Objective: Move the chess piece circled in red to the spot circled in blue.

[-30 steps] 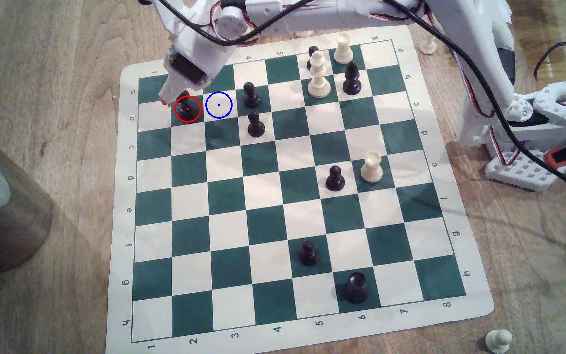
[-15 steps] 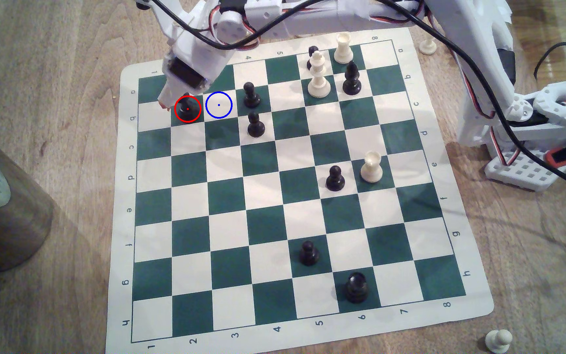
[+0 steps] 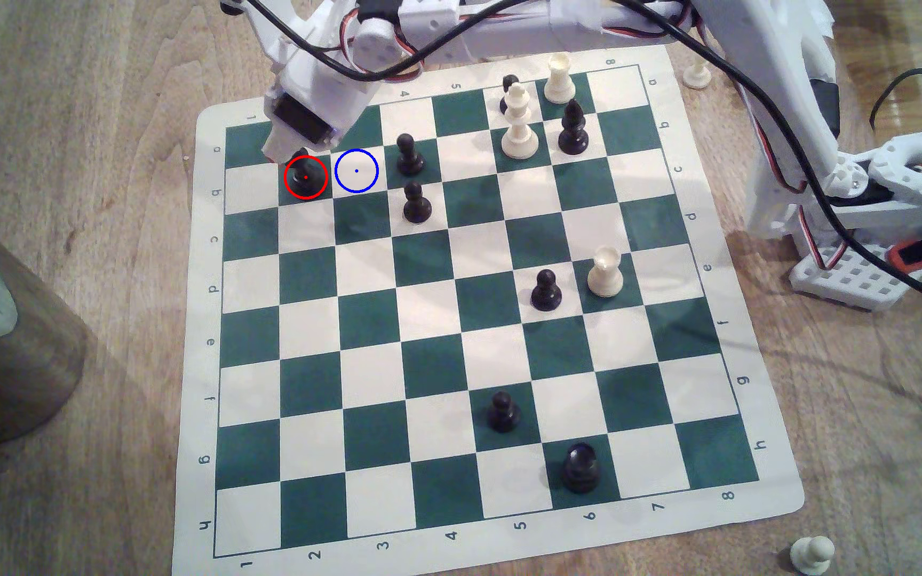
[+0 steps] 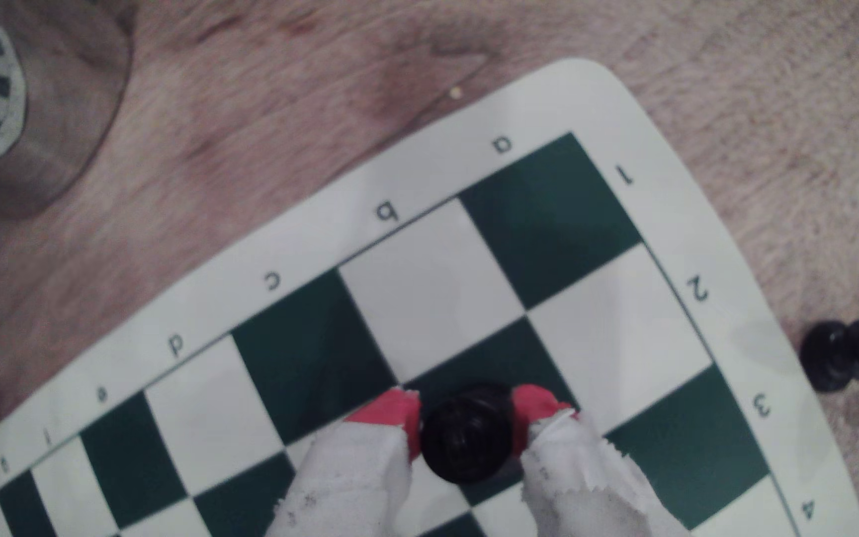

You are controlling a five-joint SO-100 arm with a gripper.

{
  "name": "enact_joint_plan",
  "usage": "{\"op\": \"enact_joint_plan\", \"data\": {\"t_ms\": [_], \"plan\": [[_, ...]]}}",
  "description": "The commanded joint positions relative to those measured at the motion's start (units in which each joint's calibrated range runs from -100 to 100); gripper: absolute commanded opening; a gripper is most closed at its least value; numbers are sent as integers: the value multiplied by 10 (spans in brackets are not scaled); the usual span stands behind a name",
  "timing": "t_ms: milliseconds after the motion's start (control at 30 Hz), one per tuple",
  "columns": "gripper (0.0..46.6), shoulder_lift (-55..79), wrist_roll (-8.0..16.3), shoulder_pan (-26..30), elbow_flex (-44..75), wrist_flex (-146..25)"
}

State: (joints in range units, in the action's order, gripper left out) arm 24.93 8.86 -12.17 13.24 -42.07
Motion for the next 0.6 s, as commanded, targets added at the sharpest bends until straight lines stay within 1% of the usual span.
{"op": "enact_joint_plan", "data": {"t_ms": [0,267,567], "plan": [[11,-16,-2,-2,9,10],[8,-66,1,-10,9,5],[8,-177,5,-11,-6,-35]]}}
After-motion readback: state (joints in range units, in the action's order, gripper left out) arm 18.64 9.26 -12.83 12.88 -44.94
